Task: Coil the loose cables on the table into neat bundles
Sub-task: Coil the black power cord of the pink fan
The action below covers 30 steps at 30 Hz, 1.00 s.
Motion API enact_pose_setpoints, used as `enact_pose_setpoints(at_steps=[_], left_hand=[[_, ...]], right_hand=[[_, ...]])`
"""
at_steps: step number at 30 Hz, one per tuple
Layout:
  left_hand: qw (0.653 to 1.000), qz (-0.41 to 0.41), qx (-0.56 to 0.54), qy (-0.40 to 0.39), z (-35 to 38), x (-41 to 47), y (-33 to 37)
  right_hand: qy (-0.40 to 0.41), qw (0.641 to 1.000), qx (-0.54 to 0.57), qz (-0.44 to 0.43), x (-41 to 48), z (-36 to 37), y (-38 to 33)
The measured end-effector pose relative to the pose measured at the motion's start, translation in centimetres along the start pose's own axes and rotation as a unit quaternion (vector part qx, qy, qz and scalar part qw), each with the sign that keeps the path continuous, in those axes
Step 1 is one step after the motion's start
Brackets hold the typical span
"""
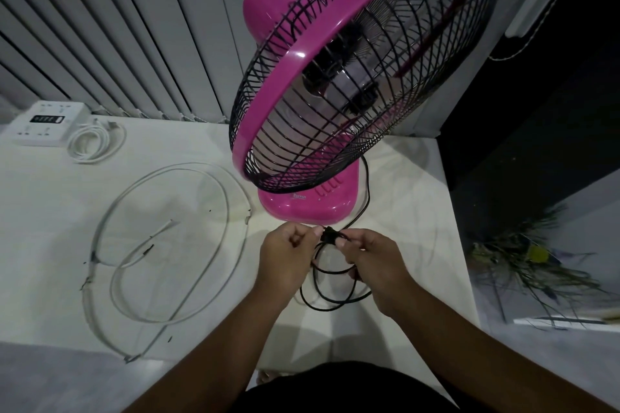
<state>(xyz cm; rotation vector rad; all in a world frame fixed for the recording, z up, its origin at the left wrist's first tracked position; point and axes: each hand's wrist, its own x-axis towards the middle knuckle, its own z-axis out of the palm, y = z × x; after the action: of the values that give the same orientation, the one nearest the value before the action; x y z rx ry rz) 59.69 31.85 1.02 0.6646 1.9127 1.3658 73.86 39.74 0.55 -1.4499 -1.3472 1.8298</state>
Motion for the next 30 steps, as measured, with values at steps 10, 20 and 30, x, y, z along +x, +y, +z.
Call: enact_pose_setpoints(at_steps=[10,20,30], left_hand=[[0.978,0.108,0.152,-0.097,-1.1,0.9,0.1],[0.968,-0.073,0.053,-0.233,-1.3,1.3,1.5],[0.974,-0.138,-0.050,-0.174,-1.3,0.9,0.7]], right_hand=[[-0.052,0.998,-0.006,0.018,-0.5,-1.1,-0.3],[-0.092,0.996,0.011,-0.008,-0.8,-1.0,-1.0],[-0.105,0.993,-0.051,-0.035,-0.7,-1.6,0.4]])
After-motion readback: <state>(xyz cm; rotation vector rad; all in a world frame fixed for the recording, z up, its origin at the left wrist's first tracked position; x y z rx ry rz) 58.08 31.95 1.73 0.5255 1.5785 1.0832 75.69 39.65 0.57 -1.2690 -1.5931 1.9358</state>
